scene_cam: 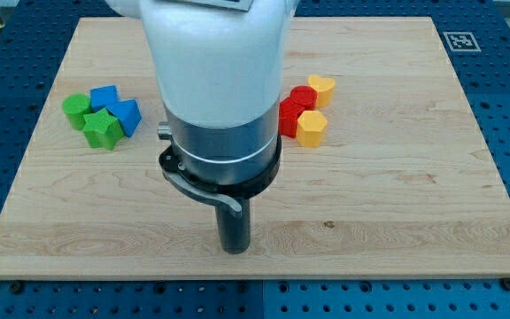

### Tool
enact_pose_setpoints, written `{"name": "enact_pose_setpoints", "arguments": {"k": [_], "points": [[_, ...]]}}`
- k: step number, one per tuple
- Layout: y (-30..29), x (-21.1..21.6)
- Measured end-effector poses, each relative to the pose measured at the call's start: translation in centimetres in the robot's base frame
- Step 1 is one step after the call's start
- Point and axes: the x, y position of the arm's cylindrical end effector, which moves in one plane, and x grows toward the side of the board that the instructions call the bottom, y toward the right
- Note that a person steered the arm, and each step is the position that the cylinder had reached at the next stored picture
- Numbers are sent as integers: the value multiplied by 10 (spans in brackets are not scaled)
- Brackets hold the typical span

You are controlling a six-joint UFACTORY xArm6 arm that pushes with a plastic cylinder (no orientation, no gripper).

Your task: Move your arm towards the green circle

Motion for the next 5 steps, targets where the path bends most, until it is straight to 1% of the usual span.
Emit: {"name": "enact_pose_setpoints", "arguments": {"k": [1, 4, 5], "points": [[-9, -8], [-172, -80], [-199, -98]]}}
